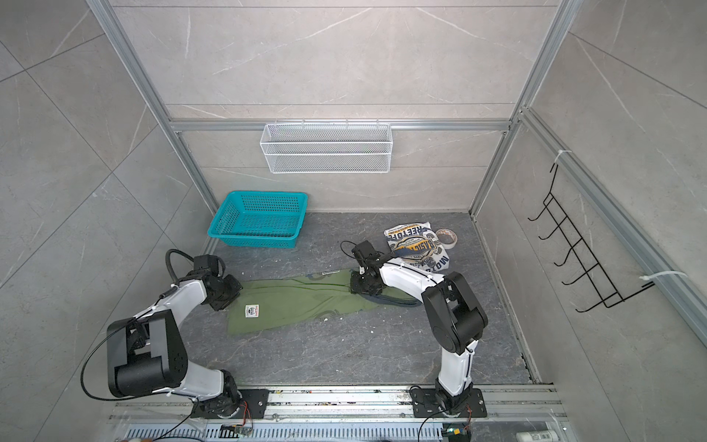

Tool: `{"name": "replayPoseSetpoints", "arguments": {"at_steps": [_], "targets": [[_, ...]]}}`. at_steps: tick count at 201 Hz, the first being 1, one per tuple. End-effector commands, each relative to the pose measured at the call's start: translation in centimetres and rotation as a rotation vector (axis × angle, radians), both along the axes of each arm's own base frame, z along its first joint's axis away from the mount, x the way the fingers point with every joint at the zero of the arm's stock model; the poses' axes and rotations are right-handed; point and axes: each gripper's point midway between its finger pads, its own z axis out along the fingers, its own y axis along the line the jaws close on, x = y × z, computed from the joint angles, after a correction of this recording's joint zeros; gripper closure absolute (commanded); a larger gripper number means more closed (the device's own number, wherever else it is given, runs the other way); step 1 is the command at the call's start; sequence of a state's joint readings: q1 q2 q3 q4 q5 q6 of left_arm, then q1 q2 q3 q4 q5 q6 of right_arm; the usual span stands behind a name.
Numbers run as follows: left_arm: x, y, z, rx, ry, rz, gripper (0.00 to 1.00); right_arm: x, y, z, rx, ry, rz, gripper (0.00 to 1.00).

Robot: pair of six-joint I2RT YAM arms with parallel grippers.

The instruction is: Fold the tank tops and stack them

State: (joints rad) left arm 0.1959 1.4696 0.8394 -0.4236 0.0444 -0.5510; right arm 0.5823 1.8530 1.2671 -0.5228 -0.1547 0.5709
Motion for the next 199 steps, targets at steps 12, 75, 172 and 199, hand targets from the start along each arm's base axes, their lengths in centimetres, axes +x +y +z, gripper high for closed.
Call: {"name": "replayPoseSetpoints", "arguments": {"at_steps": [12,75,172,199], "targets": [[0.7,0.5,2.4,0.051,-0.048,-0.004,0.86,0.7,1.3,0.7,0.022,-0.022,0.037,0.5],[0.4,0.9,3.4,0.082,-0.065,0.01,0.89,1.5,1.9,1.3,0.027,-0.036,0.042,0.7],[0.7,2.7,4.2,0.164,-0.028,0.057,0.89,5.6,1.5,0.4,-0.086,-0.074,0.009,0.92],[1.4,3.8,3.1,0.215,0.041,0.057,0.81,6.4,2.3,-0.6,-0.088,-0.064,0.027,0.79]]}}
